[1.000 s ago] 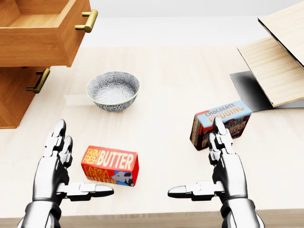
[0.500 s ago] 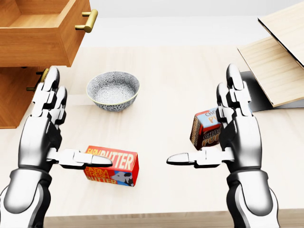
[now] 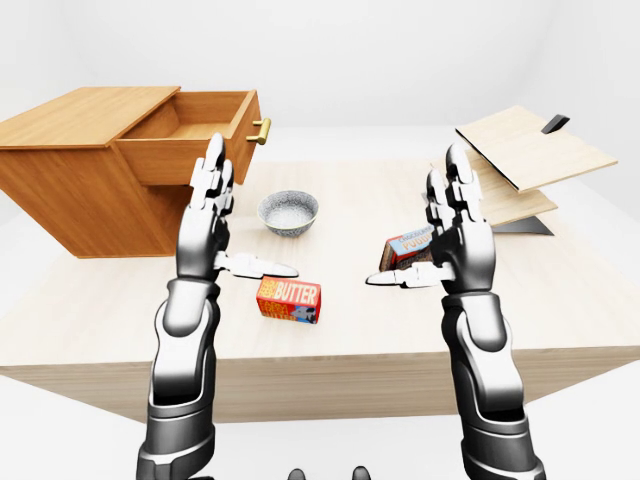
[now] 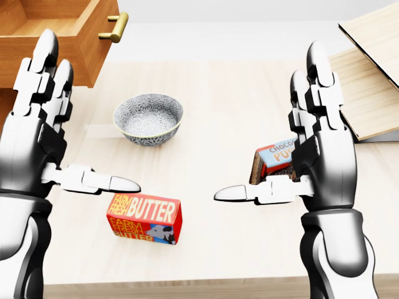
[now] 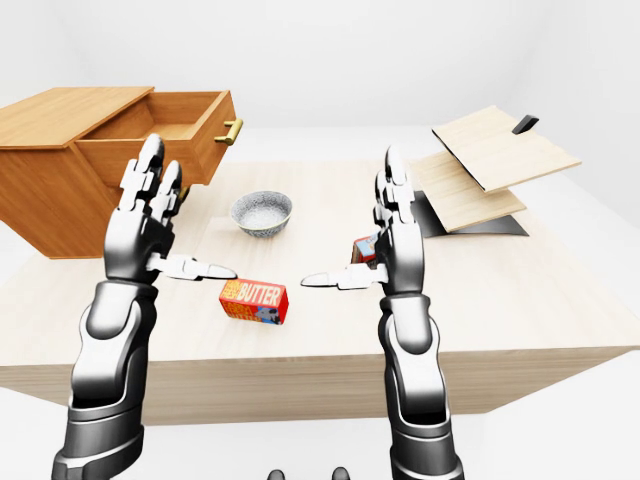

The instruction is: Close the top drawer of the cabinet.

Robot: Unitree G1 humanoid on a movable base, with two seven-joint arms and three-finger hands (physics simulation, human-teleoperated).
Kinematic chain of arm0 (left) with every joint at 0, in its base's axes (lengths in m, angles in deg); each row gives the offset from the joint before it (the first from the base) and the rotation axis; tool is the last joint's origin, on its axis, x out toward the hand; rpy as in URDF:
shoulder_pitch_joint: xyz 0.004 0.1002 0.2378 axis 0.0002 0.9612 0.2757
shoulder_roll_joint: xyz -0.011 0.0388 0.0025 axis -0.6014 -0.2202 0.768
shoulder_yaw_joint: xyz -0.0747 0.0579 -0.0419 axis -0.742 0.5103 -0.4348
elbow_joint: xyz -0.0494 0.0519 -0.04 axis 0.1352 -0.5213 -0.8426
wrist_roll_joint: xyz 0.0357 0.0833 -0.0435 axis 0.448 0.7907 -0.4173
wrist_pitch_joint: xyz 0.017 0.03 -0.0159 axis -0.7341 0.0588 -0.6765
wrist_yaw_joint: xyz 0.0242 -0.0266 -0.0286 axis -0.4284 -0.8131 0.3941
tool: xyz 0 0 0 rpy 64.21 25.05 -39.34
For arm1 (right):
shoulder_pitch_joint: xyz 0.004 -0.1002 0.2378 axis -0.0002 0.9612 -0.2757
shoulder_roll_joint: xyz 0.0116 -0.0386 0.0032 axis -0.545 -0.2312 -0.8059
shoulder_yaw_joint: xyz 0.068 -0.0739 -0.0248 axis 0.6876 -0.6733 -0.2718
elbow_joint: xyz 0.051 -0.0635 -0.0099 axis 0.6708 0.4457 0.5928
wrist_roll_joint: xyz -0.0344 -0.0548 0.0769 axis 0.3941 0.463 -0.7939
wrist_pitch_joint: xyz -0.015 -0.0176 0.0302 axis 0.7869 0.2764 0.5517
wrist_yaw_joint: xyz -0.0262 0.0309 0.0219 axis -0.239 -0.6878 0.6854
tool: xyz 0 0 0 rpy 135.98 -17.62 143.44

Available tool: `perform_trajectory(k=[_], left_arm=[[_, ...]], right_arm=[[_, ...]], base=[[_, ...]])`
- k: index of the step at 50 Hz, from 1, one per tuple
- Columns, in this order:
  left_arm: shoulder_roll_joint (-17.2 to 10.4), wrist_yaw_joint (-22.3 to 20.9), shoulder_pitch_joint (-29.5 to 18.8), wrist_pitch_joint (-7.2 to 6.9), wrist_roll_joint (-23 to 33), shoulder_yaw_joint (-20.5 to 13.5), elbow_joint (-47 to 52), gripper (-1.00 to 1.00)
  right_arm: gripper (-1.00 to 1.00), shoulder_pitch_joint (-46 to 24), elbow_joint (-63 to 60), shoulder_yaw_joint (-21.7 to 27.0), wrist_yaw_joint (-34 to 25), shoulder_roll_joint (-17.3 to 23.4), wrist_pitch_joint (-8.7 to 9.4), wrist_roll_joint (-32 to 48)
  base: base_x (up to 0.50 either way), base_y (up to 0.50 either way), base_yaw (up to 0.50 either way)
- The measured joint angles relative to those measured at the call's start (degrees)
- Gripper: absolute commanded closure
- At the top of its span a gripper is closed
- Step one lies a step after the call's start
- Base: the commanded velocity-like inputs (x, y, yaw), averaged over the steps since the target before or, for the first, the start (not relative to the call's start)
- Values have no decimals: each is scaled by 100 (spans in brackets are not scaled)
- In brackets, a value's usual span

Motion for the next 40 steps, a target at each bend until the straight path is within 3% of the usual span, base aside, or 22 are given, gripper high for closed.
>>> perform_trajectory(k=[10, 30, 40], left_arm=[[10, -9, -16, 0, 15, 27, 129, -100], [74, -32, 96, 0, 83, 85, 318, -100], [100, -46, 118, 0, 143, 117, 385, -100]], right_arm=[[-100, -12, -72, -27, -43, -14, 0, 34], [-100, 101, -186, -47, -164, -1, 0, 139], [-100, 101, -178, -26, -163, 0, 0, 211]], base=[[9, -6, 0], [39, -5, 0], [0, 0, 0]])
